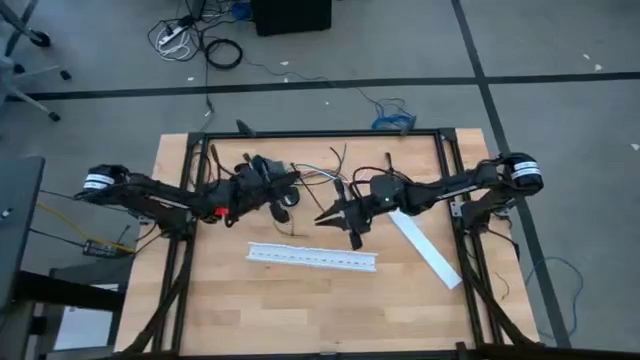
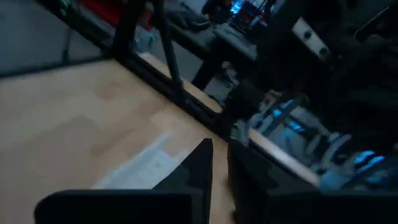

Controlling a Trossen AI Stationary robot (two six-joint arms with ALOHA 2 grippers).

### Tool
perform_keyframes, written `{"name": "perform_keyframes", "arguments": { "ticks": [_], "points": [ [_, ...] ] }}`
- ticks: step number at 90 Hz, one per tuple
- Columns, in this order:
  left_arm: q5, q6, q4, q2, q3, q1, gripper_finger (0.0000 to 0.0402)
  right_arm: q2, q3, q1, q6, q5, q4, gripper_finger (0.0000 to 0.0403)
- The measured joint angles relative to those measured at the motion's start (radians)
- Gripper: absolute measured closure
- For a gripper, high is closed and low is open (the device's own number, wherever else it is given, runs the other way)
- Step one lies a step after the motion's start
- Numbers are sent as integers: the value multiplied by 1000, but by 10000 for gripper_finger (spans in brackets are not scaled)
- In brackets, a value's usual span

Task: Ziptie cables
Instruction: Wrap the cable wires with the black zip tie

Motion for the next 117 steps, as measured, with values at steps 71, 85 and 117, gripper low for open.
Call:
{"name": "perform_keyframes", "arguments": {
  "ticks": [71,85,117],
  "points": [
    [129,-466,-209,-189,0,0,401,44,257,32,-426,130,-198,308],
    [127,-500,-208,-189,0,14,401,44,256,46,-435,169,-175,254],
    [282,-838,-210,-189,0,116,401,44,254,96,-874,167,-273,202]
  ]
}}
